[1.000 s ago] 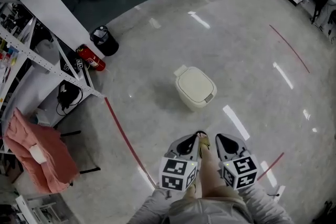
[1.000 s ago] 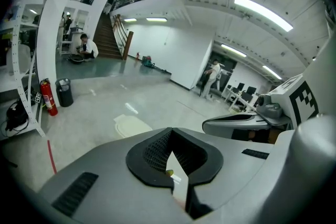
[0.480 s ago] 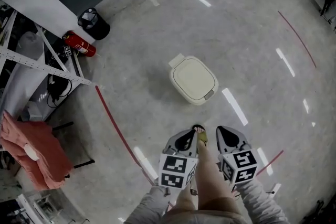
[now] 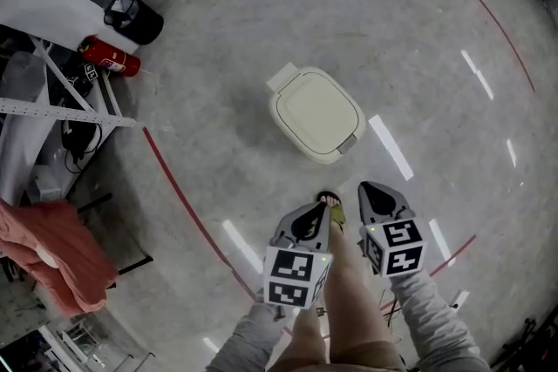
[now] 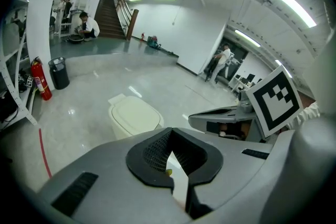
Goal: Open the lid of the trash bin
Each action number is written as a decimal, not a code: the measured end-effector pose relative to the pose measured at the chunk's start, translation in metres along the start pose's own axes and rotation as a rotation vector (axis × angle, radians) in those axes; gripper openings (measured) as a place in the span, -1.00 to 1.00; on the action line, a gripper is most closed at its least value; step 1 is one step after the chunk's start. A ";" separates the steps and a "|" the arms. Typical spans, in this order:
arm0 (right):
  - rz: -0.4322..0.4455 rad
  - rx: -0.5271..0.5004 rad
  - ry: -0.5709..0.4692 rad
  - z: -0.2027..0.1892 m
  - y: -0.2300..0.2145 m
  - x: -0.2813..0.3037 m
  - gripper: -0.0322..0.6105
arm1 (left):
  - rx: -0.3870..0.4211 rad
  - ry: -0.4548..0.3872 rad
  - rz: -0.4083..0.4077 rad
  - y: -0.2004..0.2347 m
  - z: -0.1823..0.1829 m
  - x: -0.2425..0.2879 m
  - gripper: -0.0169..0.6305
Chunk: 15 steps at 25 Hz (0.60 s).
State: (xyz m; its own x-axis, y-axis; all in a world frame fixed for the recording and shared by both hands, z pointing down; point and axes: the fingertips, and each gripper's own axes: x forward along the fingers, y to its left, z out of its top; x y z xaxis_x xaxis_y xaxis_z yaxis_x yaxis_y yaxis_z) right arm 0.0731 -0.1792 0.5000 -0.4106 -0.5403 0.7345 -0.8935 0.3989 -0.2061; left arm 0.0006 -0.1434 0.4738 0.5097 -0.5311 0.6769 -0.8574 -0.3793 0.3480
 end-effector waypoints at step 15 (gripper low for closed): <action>-0.037 -0.006 0.139 -0.054 -0.058 0.119 -0.91 | -0.074 0.051 0.047 0.055 -0.033 0.079 -0.93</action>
State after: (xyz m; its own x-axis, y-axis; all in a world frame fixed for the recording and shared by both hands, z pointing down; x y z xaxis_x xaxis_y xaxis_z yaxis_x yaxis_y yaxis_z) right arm 0.0854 -0.2271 0.6343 -0.3475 -0.4471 0.8242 -0.9064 0.3852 -0.1732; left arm -0.0083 -0.1814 0.5676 0.4660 -0.5072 0.7250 -0.8842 -0.2969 0.3606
